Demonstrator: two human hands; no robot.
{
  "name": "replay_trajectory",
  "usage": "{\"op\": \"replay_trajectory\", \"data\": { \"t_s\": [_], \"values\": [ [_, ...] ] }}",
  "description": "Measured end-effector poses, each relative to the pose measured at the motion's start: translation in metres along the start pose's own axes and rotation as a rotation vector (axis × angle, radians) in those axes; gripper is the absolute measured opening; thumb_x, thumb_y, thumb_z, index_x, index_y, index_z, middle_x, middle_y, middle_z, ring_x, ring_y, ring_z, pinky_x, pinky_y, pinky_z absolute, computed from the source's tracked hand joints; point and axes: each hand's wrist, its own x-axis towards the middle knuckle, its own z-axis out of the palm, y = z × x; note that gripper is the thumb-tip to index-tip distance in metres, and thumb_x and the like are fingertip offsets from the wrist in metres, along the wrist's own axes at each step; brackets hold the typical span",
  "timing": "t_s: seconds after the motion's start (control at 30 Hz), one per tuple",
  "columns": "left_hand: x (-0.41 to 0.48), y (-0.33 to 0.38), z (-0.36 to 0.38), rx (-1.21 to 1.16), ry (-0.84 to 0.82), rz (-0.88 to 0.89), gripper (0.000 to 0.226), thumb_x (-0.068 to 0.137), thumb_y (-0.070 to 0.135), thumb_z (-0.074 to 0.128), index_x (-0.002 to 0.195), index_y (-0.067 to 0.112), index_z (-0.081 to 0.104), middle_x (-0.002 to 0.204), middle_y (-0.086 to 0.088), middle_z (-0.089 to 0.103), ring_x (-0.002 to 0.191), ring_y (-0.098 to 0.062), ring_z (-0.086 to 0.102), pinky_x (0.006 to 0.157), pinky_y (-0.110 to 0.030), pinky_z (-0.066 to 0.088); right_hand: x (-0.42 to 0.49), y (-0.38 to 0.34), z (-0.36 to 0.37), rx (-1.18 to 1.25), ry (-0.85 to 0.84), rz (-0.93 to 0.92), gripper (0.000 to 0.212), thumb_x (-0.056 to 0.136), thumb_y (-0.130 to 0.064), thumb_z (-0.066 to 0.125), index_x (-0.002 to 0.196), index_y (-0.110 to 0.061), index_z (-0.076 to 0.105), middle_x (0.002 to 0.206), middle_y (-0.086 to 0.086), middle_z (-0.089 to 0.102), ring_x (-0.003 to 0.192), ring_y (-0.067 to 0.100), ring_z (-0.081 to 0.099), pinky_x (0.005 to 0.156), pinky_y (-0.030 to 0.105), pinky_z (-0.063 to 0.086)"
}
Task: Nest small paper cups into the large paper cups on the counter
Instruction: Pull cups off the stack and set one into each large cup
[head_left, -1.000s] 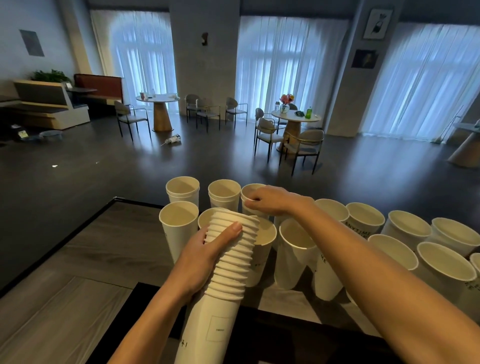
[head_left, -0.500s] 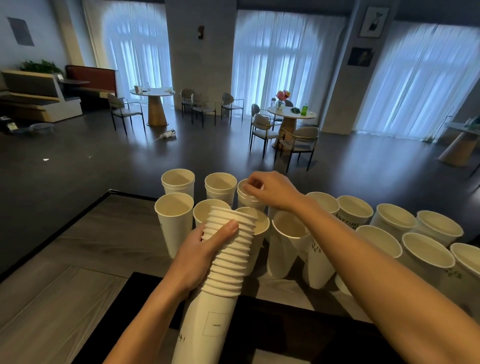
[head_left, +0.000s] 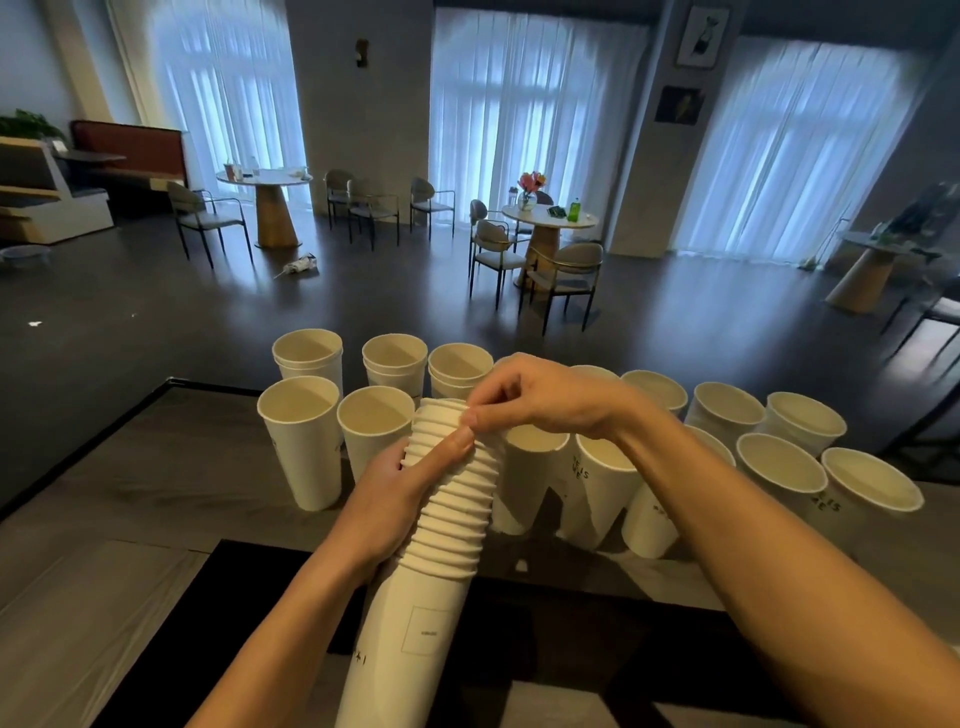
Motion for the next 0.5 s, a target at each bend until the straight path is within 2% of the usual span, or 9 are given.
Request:
{"op": "replay_trajectory", "data": {
  "t_s": [0.07, 0.13, 0.23, 0.33, 0.5],
  "values": [
    [0.001, -0.002, 0.005, 0.0, 0.005, -0.012, 0.065, 0.065, 0.069, 0.065, 0.114, 0.026, 0.07, 0.103, 0.001, 0.079, 0.093, -0.015, 0.076, 0.081, -0.029, 0.052, -0.006, 0.003, -0.003, 0.016, 0.106, 0.01, 0.01, 0.089, -0.024, 0.07, 0.089, -0.017, 0.077, 0.091, 0.005, 0.07, 0.088, 0.021, 0.063, 0.081, 0.036, 0.049],
    [0.001, -0.002, 0.01, 0.005, -0.004, -0.017, 0.067, 0.064, 0.07, 0.067, 0.113, 0.024, 0.07, 0.102, 0.0, 0.079, 0.092, -0.016, 0.076, 0.078, -0.028, 0.052, -0.012, 0.007, -0.008, 0.006, 0.199, 0.018, 0.017, 0.088, -0.027, 0.072, 0.093, -0.013, 0.077, 0.093, 0.007, 0.071, 0.088, 0.022, 0.064, 0.081, 0.037, 0.05],
    [0.002, -0.002, 0.016, 0.008, -0.001, -0.038, 0.067, 0.067, 0.069, 0.068, 0.113, 0.02, 0.069, 0.098, -0.002, 0.079, 0.088, -0.016, 0.076, 0.075, -0.027, 0.051, -0.021, 0.007, -0.016, -0.059, 0.34, 0.02, 0.017, 0.093, -0.035, 0.064, 0.092, -0.02, 0.072, 0.09, -0.001, 0.069, 0.088, 0.016, 0.064, 0.083, 0.037, 0.051],
    [0.004, -0.001, 0.021, 0.006, 0.006, -0.062, 0.056, 0.076, 0.064, 0.068, 0.112, 0.02, 0.068, 0.095, -0.002, 0.079, 0.083, -0.014, 0.076, 0.071, -0.024, 0.052, -0.026, 0.008, -0.032, -0.038, 0.616, 0.006, 0.016, 0.096, -0.034, 0.059, 0.091, -0.02, 0.066, 0.088, -0.005, 0.063, 0.083, 0.01, 0.059, 0.074, 0.029, 0.044],
    [0.006, -0.002, 0.026, 0.018, 0.022, -0.052, 0.064, 0.069, 0.067, 0.066, 0.11, 0.018, 0.07, 0.095, -0.002, 0.079, 0.084, -0.014, 0.075, 0.073, -0.025, 0.052, -0.024, 0.021, -0.059, -0.037, 0.978, -0.063, 0.013, 0.097, -0.033, 0.058, 0.099, -0.022, 0.065, 0.092, -0.012, 0.06, 0.085, 0.005, 0.056, 0.069, 0.023, 0.043]
  ]
}}
